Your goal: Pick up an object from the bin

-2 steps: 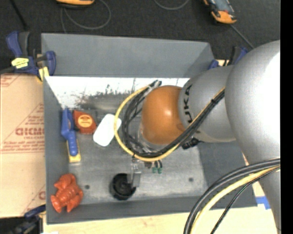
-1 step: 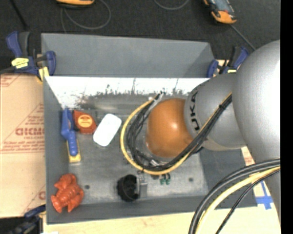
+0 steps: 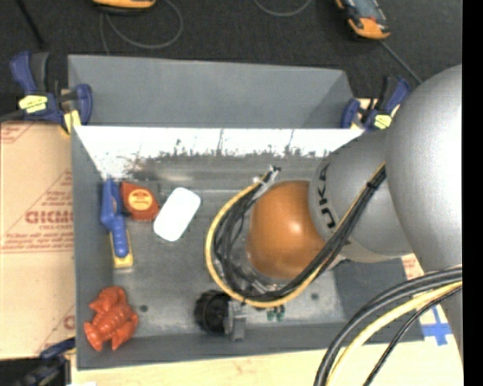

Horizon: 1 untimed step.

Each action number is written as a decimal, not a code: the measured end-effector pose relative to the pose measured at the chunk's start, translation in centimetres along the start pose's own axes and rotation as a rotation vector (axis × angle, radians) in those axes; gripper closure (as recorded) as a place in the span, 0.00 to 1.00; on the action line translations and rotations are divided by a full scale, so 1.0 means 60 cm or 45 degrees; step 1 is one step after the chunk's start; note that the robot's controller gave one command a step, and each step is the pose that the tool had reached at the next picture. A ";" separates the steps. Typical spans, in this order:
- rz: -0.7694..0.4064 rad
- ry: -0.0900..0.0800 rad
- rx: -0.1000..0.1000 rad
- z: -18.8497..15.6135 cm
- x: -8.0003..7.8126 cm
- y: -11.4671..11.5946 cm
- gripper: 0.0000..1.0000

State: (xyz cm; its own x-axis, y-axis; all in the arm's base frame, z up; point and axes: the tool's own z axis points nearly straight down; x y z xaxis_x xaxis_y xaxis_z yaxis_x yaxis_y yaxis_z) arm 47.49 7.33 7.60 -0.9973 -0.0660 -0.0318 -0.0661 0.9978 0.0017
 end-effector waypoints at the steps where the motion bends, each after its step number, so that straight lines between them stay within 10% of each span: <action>1: -0.294 0.038 -0.003 0.008 -0.017 -0.003 1.00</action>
Offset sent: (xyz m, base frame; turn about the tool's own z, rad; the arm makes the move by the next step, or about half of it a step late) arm 0.0000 0.0000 0.0000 0.0000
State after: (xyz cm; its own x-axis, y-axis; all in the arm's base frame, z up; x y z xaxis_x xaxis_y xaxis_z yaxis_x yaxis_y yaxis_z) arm 48.51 7.22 7.16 -0.9561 -0.2930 -0.0020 -0.2930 0.9561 -0.0002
